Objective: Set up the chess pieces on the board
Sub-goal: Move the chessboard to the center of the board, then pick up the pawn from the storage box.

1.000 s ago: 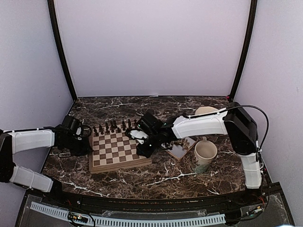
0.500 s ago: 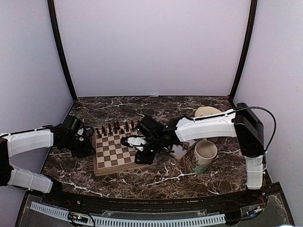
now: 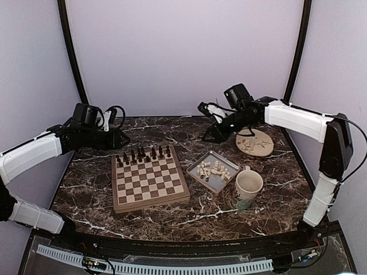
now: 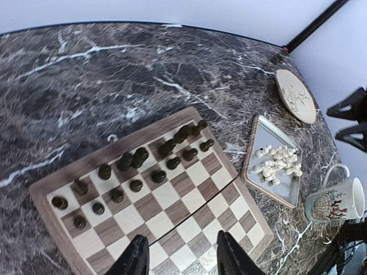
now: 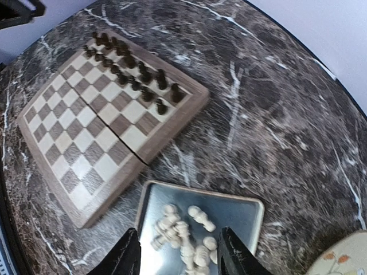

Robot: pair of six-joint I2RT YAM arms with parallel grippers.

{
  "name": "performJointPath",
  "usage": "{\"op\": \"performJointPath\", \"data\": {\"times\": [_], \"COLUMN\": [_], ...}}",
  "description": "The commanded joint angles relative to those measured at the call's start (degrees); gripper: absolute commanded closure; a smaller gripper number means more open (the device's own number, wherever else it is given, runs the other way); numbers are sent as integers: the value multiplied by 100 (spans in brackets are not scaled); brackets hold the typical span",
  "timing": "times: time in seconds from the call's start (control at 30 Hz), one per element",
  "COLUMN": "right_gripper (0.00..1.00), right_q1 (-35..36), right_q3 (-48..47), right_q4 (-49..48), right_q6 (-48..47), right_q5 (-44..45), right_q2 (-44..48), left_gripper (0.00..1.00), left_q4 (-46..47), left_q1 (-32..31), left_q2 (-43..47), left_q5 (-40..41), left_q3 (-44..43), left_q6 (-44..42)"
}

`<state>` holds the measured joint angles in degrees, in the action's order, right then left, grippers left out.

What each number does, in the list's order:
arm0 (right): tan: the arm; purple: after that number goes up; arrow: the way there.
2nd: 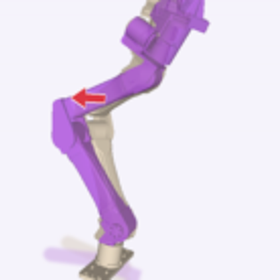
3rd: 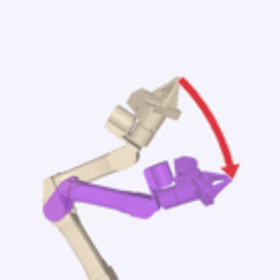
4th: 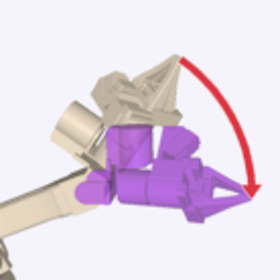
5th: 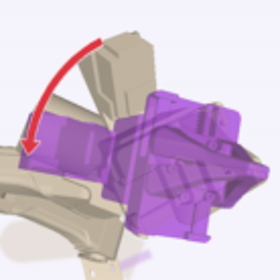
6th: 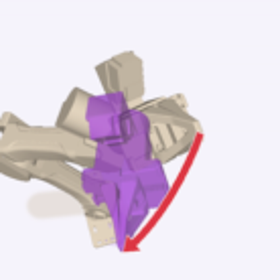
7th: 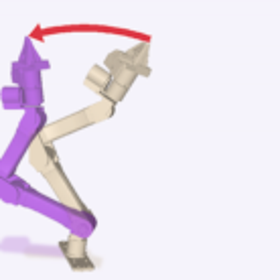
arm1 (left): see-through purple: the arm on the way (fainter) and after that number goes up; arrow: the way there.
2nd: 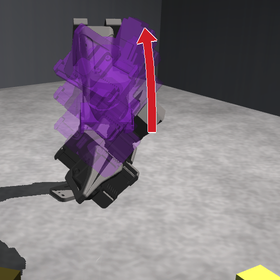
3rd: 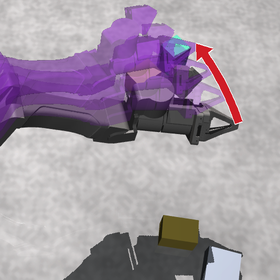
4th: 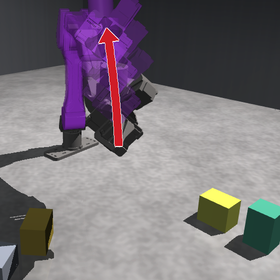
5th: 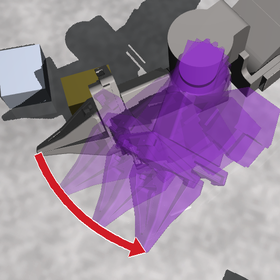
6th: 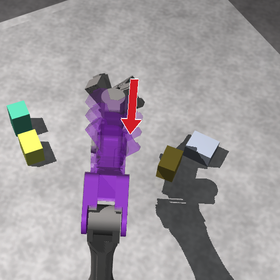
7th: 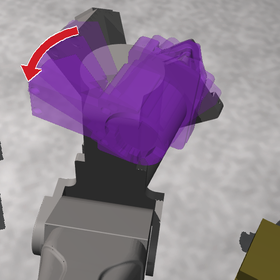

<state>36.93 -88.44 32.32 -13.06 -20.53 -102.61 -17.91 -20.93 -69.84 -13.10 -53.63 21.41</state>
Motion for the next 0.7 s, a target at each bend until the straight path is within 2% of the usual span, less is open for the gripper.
{"op": "performJointPath", "data": {"times": [0.0, 0.13, 0.27, 0.4, 0.67], "right_gripper": [54, 55, 57, 60, 68], "right_q1": [-767, -1252, -1694, -2002, -2041], "right_q3": [145, 387, 792, 1015, 1246], "right_q4": [519, 674, 525, 471, 471], "right_q6": [-390, -647, -677, -784, -964], "right_q5": [-218, -78, -398, -840, -913], "right_q2": [223, 344, 450, 454, 608], "left_gripper": [58, 58, 59, 63, 65], "left_q4": [685, 1230, 1512, 1256, 319], "left_q1": [-429, -867, -1369, -1808, -2310], "left_q2": [-384, -925, -1630, -2489, -4212], "left_q5": [-117, -295, -355, -302, 10], "left_q3": [-412, -702, -1137, -1931, -3642], "left_q6": [-927, -1285, -1712, -1913, -2083]}}
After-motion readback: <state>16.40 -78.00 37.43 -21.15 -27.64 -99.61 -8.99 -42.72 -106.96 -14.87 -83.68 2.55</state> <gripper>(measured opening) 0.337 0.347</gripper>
